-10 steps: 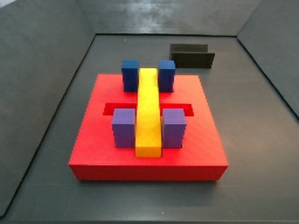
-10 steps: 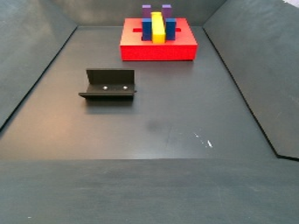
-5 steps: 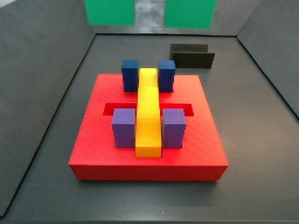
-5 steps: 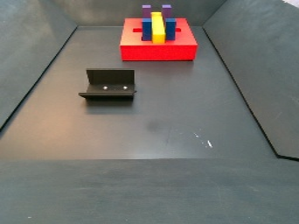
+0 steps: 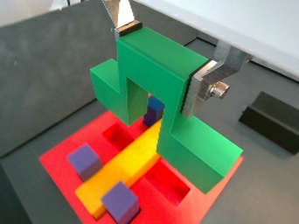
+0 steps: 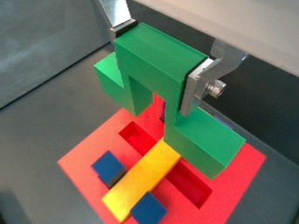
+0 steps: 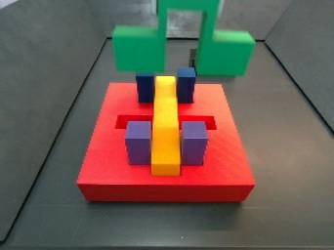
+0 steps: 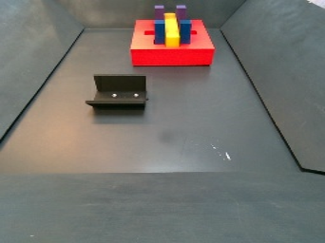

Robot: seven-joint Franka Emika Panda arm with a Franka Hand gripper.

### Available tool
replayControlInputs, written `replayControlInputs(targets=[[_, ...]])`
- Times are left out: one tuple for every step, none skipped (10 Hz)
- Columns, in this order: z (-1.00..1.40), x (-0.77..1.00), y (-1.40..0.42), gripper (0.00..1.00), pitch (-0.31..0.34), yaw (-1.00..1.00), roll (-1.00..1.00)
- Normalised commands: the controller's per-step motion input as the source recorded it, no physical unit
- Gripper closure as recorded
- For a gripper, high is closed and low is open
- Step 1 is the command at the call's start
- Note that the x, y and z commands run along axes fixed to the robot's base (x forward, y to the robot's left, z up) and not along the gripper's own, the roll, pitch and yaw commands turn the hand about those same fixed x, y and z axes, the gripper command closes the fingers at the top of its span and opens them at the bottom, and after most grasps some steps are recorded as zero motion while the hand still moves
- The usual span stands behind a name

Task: Pick up the green object. Move up. Move to above the board. Insert the green object.
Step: Insert the green object.

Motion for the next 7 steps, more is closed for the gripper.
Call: replayControlInputs(targets=[[-0.32,0.39,0.0,1.0,0.094,0.0,0.19],[-0.2,0.33,0.13,1.0,0.024,0.0,0.0],[-0.26,0.33,0.1,1.0,0.023,0.0,0.01],[-0.33,0.15,0.02,1.0,0.009,0.0,0.02],[-0.45,-0.08,0.0,1.0,0.01,0.0,0.0],[-0.49,-0.28,0.0,1.0,0.0,-0.05,0.0],[-0.45,-0.35,0.0,1.0,0.0,-0.11,0.0]])
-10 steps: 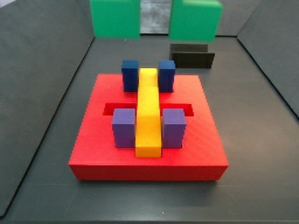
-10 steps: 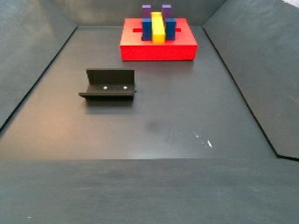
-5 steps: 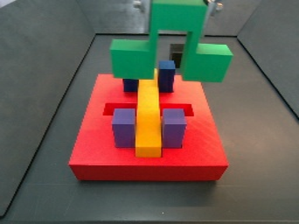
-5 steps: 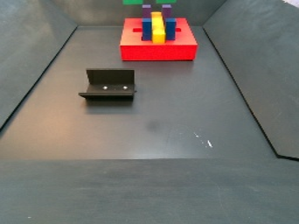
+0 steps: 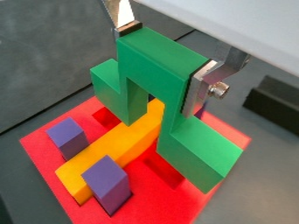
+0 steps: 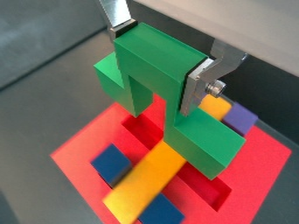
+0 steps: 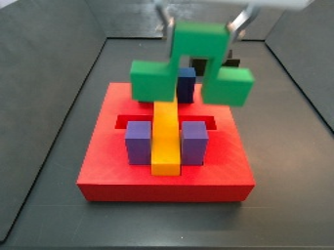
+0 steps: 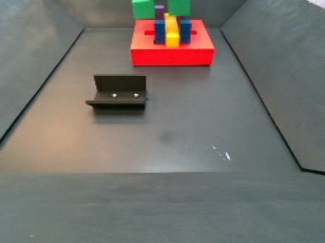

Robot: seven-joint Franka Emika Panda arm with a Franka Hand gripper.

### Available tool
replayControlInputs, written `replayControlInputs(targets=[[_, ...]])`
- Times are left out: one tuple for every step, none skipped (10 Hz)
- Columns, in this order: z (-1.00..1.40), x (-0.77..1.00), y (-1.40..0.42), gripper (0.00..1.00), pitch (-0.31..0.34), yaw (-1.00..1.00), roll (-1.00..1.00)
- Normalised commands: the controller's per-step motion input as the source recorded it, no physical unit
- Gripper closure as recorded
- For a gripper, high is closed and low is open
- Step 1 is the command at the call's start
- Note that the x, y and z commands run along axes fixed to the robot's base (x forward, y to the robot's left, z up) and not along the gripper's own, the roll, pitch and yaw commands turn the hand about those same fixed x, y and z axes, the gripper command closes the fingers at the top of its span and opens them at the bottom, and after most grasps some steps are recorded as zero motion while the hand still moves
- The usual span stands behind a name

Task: Pick up the green object. Move up. Move to above the board. Insert the green object.
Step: Insert the green object.

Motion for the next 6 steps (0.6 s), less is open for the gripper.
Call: replayControlInputs(targets=[[-0.4,-0.42,0.0,1.0,0.0,-0.16,-0.01],[-0.31,-0.42,0.0,1.0,0.0,-0.2,-0.02],[-0.29,-0.4,0.0,1.0,0.0,-0.19,-0.03],[-0.27,-0.37,0.0,1.0,0.0,-0.18,-0.04],[-0.27,-0.24,0.0,1.0,0.0,-0.08,-0.04],[-0.28,-0.09,0.0,1.0,0.0,0.0,-0.01]])
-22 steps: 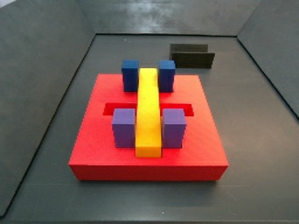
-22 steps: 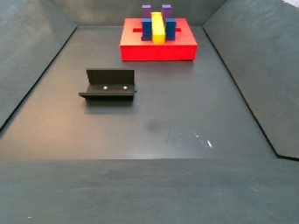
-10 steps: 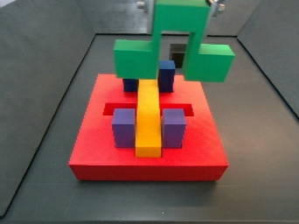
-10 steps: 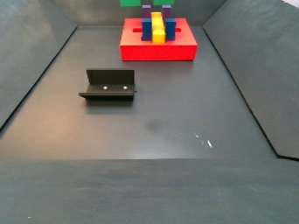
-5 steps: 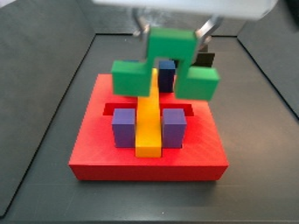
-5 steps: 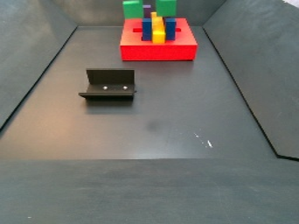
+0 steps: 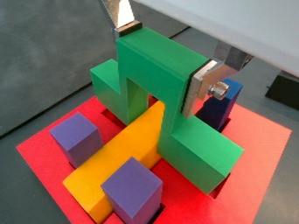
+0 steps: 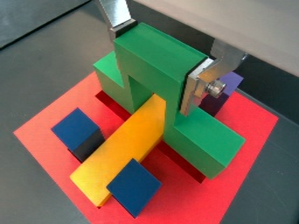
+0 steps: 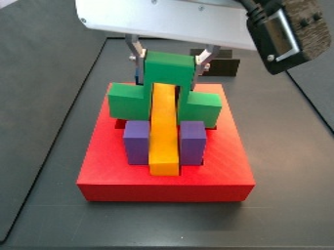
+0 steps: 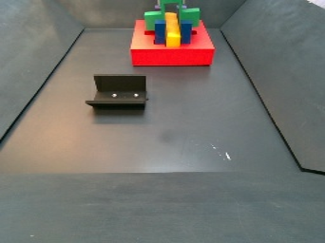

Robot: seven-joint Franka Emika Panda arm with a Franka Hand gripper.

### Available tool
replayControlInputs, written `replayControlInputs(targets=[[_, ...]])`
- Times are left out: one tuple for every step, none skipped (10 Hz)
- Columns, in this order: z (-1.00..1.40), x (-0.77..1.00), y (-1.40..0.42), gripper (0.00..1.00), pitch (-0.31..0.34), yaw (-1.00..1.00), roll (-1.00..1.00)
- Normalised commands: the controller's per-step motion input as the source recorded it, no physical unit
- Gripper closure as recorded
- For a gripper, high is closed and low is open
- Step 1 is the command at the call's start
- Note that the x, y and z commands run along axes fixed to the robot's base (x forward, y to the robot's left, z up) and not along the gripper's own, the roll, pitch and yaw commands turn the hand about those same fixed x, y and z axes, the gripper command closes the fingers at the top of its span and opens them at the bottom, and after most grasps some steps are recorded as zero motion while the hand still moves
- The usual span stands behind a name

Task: Pick up the green object. Move up. Move to above the board. Insert the green object.
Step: Insert the green object.

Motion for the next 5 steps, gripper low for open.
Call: replayControlInputs(targets=[[-0.17,0.0,0.0,1.0,0.0,0.0,-0.01],[-0.07,0.0,0.03,1.0,0.0,0.0,-0.02],[-0.06,0.0,0.04,1.0,0.0,0.0,-0.01],[-0.1,0.0,0.09,1.0,0.0,0.0,0.0],[-0.07,-0.05,0.31,1.0,0.0,-0.05,0.05]])
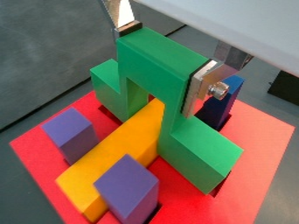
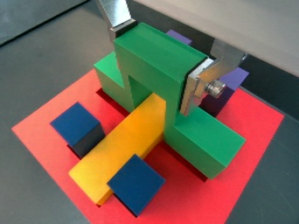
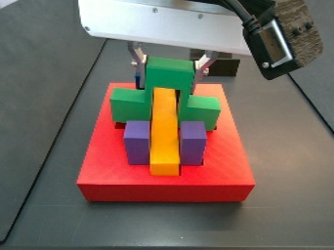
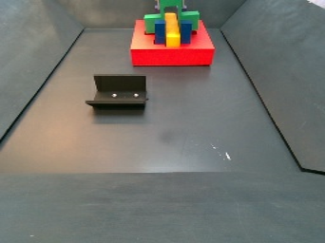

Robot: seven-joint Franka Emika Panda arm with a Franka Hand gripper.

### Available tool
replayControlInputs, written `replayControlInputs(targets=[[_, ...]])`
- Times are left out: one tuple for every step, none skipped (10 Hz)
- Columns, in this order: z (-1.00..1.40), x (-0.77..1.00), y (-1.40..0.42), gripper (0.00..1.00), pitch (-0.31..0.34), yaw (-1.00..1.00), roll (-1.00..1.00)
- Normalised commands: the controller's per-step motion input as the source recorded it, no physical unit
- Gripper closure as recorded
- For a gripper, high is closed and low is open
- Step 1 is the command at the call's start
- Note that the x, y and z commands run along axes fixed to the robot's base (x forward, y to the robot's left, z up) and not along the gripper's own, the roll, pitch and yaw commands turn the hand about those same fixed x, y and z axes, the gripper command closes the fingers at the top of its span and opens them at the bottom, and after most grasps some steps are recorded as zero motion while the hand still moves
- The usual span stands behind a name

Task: Pick up the green object. Move up. Move to above the board. Insert the green object.
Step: Insert the green object.

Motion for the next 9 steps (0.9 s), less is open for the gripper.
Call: replayControlInputs(targets=[[-0.04,-0.03,0.35,1.0,0.0,-0.03,0.01],[-0.06,-0.04,0.14,1.0,0.0,-0.02,0.0],[-0.31,-0.1,-0.12,1.0,0.0,0.0,0.04],[-0.39,-0.11,-0.28,1.0,0.003,0.0,0.11],[-0.41,-0.01,-0.37,1.0,0.05,0.0,0.17],[-0.45,-0.01,-0.35,1.0,0.037,0.0,0.17],[-0.49,0.0,-0.08,1.0,0.0,0.0,0.15],[-0.62,0.0,0.0,1.0,-0.009,0.02,0.06],[-0.57,0.21,0.05,1.0,0.0,0.08,0.01]])
